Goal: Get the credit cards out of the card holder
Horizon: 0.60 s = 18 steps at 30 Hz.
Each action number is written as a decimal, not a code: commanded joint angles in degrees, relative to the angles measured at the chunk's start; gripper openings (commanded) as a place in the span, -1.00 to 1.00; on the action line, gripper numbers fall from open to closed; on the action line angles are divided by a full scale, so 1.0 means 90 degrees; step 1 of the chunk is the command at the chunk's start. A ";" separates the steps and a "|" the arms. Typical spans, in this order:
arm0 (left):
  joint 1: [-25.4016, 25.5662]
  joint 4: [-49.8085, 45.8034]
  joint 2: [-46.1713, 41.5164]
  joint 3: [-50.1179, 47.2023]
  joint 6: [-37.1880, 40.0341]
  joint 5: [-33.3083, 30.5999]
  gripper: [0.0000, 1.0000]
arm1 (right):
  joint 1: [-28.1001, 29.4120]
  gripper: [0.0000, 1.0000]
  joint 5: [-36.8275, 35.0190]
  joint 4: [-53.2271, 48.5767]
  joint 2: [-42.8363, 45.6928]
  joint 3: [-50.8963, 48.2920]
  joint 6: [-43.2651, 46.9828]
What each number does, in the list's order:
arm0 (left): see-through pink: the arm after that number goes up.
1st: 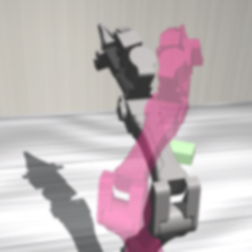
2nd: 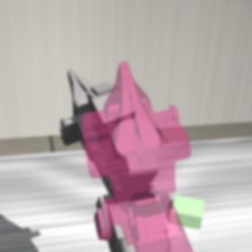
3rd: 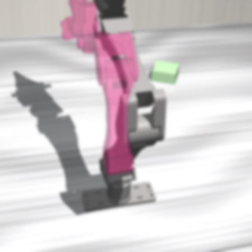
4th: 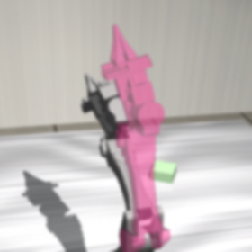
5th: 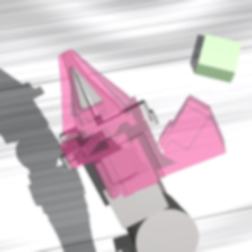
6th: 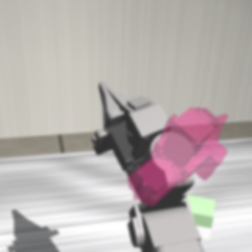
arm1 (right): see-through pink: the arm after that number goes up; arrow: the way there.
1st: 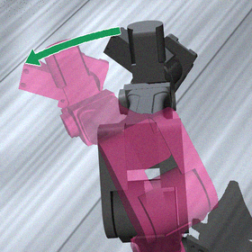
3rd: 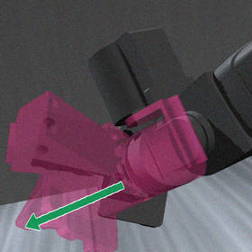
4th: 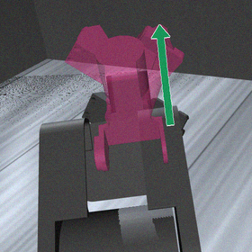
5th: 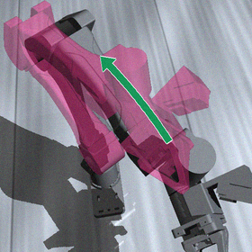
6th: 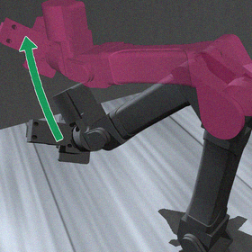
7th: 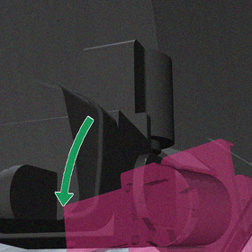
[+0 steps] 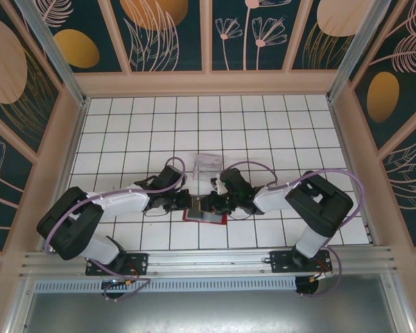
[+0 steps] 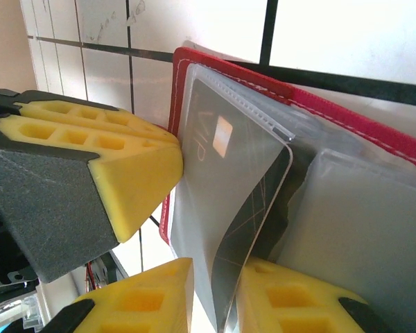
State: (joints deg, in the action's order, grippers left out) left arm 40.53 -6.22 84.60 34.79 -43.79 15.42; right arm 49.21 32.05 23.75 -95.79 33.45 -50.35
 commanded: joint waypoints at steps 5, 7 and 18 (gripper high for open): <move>0.0075 -0.0188 0.0166 -0.0232 -0.0092 0.0300 -0.76 | 0.0065 -0.52 0.0320 0.0740 -0.0153 0.0168 -0.0027; 0.0073 -0.0224 0.0150 -0.0243 -0.0096 0.0272 -0.76 | 0.0060 -0.52 0.0306 0.0760 -0.0126 0.0153 -0.0047; 0.0071 -0.0461 0.0113 -0.0193 -0.0027 0.0036 -0.69 | -0.0037 -0.56 0.0149 0.0724 0.0524 -0.0152 -0.0099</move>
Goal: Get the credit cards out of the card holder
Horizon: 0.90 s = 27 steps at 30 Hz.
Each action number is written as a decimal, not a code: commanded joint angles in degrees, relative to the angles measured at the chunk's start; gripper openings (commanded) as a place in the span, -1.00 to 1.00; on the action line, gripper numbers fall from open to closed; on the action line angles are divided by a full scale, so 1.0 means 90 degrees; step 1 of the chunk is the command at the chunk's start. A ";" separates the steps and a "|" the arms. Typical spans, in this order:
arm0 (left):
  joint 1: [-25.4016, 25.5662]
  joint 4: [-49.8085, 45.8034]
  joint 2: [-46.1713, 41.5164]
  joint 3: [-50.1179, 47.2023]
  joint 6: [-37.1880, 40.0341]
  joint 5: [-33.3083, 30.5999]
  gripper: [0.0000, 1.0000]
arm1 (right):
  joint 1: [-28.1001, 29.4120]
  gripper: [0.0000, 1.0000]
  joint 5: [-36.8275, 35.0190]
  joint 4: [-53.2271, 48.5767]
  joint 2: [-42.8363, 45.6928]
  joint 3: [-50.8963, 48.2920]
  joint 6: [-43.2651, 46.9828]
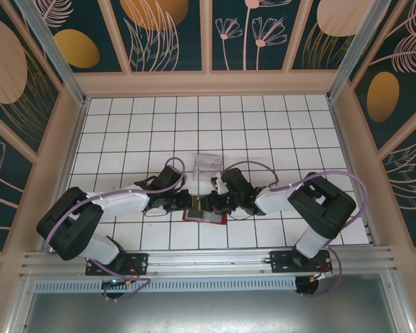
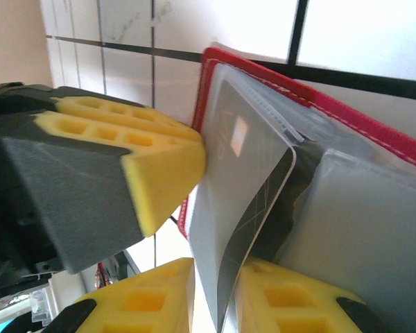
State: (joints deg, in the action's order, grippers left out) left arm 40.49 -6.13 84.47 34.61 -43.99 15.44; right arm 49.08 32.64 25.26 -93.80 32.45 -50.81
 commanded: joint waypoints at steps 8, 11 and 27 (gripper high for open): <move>0.0082 -0.0492 0.0107 -0.0152 -0.0018 0.0023 -0.65 | -0.0033 -0.66 0.0025 0.0546 0.0338 -0.0090 -0.0048; 0.0081 -0.0500 0.0098 -0.0154 -0.0025 0.0022 -0.65 | -0.0031 -0.69 0.0021 0.0579 0.0316 -0.0104 -0.0068; 0.0079 -0.0530 0.0113 -0.0155 -0.0025 0.0004 -0.65 | -0.0088 -0.79 -0.0168 0.0467 0.0597 -0.0332 -0.0150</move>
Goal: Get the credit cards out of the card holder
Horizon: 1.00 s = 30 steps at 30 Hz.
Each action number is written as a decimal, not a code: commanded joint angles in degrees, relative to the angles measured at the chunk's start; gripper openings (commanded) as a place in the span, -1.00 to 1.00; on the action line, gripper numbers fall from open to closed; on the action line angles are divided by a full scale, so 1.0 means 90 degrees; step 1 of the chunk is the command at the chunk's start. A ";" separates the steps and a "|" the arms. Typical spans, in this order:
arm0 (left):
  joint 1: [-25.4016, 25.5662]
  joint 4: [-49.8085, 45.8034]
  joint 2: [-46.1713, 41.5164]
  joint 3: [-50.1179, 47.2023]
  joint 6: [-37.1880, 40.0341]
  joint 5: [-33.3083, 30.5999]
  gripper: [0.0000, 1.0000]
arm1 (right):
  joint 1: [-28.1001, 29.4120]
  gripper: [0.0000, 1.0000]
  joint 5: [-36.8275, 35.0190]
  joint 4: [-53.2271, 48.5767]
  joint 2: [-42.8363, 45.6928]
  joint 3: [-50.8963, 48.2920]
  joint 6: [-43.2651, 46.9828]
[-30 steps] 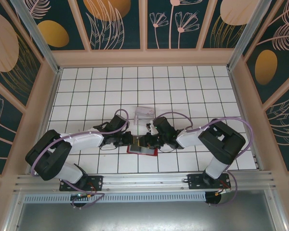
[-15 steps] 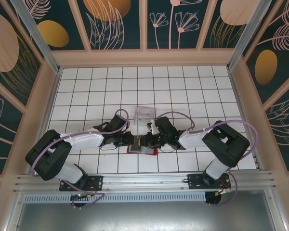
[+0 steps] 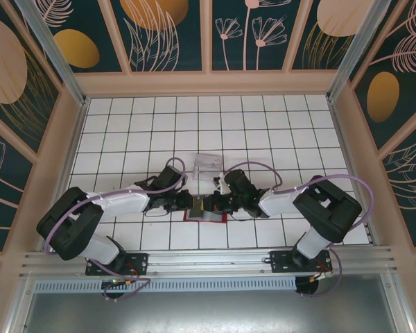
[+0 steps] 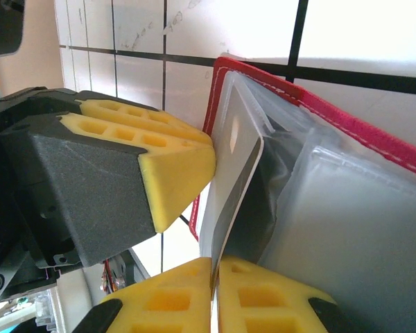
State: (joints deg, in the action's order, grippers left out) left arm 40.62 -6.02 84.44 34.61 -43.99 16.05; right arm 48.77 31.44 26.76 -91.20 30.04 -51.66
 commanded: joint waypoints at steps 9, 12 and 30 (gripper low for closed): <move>0.0063 -0.0552 0.0110 -0.0153 -0.0025 -0.0075 -0.65 | -0.0121 -0.79 -0.0144 0.0070 0.0521 -0.0222 -0.0069; 0.0066 -0.0559 0.0116 -0.0154 -0.0020 -0.0085 -0.65 | -0.0154 -0.87 -0.0163 0.0014 0.0554 -0.0257 -0.0059; 0.0062 -0.0581 0.0208 -0.0151 0.0022 -0.0085 -0.70 | -0.0160 -0.54 -0.0366 -0.1056 -0.0095 0.0340 -0.0086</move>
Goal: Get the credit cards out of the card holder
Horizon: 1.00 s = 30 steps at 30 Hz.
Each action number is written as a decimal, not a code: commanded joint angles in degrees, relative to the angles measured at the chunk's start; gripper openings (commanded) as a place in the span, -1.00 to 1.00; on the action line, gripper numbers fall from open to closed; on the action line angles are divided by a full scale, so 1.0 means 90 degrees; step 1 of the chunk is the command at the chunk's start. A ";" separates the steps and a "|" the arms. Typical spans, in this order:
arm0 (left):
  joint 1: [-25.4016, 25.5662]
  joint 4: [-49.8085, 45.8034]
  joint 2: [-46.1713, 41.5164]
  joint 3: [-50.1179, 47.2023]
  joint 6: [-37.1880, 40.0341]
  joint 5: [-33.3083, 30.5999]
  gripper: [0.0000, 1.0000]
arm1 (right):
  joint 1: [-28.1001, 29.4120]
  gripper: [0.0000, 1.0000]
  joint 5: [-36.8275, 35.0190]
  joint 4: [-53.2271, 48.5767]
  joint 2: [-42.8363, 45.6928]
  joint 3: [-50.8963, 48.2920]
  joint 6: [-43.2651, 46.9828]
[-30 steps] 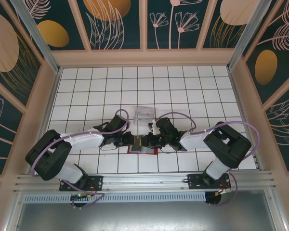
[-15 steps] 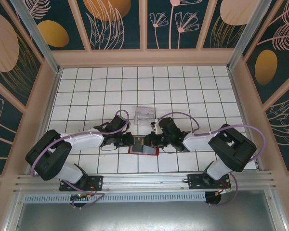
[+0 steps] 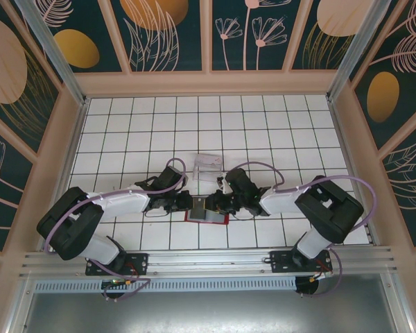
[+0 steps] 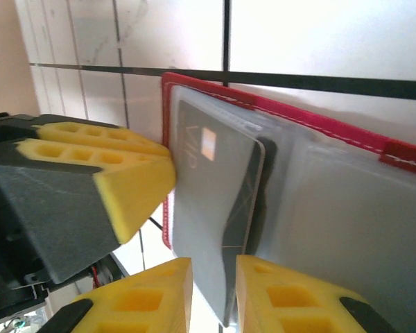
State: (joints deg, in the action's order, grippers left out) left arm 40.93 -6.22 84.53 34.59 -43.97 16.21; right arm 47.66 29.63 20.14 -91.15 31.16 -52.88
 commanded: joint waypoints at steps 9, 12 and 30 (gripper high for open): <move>0.0029 -0.0559 0.0197 -0.0124 0.0011 -0.0089 -0.72 | -0.0042 -0.68 -0.0204 -0.0477 -0.0316 0.0325 0.0077; 0.0027 -0.0562 0.0207 -0.0119 0.0013 -0.0086 -0.71 | -0.0031 -0.70 -0.0239 -0.0591 -0.0381 0.0389 0.0094; 0.0028 -0.0560 0.0188 -0.0108 0.0002 -0.0072 -0.71 | 0.0000 -0.69 0.0210 0.0439 -0.0341 0.0249 -0.0286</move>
State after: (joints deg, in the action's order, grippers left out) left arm 40.91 -6.24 84.58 34.59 -43.97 16.10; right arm 47.66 30.09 20.12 -93.82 33.58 -54.63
